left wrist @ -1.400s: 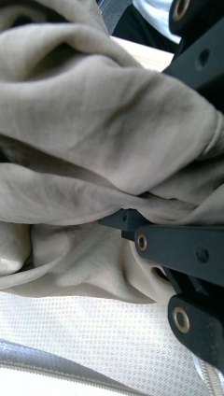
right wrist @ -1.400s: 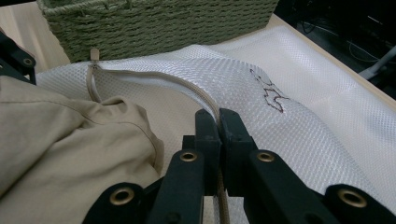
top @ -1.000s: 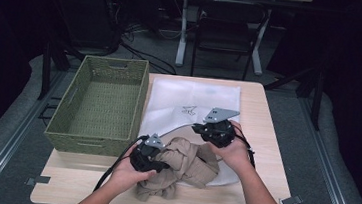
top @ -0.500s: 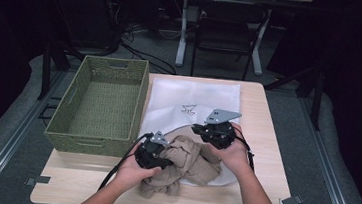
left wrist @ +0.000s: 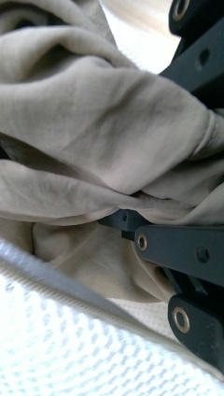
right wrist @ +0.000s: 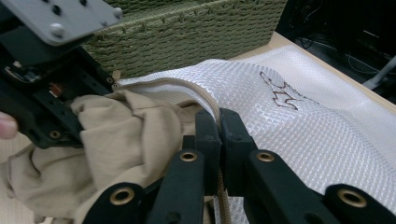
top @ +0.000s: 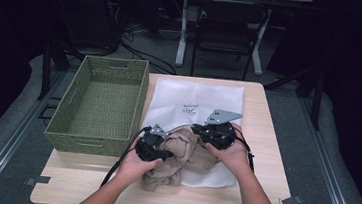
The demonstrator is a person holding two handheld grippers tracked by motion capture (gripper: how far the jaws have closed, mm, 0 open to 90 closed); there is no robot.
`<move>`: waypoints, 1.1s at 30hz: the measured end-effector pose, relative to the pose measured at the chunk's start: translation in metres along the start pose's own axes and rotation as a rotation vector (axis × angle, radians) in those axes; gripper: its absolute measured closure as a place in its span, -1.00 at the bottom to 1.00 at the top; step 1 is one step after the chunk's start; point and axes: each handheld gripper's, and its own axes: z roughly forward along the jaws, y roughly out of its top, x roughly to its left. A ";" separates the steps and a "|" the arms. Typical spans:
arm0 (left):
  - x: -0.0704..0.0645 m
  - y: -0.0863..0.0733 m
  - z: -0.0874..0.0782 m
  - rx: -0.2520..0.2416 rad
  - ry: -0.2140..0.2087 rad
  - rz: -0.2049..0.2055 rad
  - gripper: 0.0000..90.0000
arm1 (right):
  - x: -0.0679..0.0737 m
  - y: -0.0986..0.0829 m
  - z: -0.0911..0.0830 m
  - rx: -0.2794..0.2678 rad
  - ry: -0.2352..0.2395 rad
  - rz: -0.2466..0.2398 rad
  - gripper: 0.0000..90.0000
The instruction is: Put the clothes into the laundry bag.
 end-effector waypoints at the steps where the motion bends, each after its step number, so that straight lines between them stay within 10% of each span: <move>1: 0.001 0.001 0.001 0.000 0.000 -0.006 0.54 | 0.000 0.000 0.000 -0.001 0.000 0.000 0.94; 33: 0.005 0.018 0.033 -0.122 0.160 -0.132 0.53 | 0.003 -0.005 0.002 0.008 -0.003 -0.002 0.94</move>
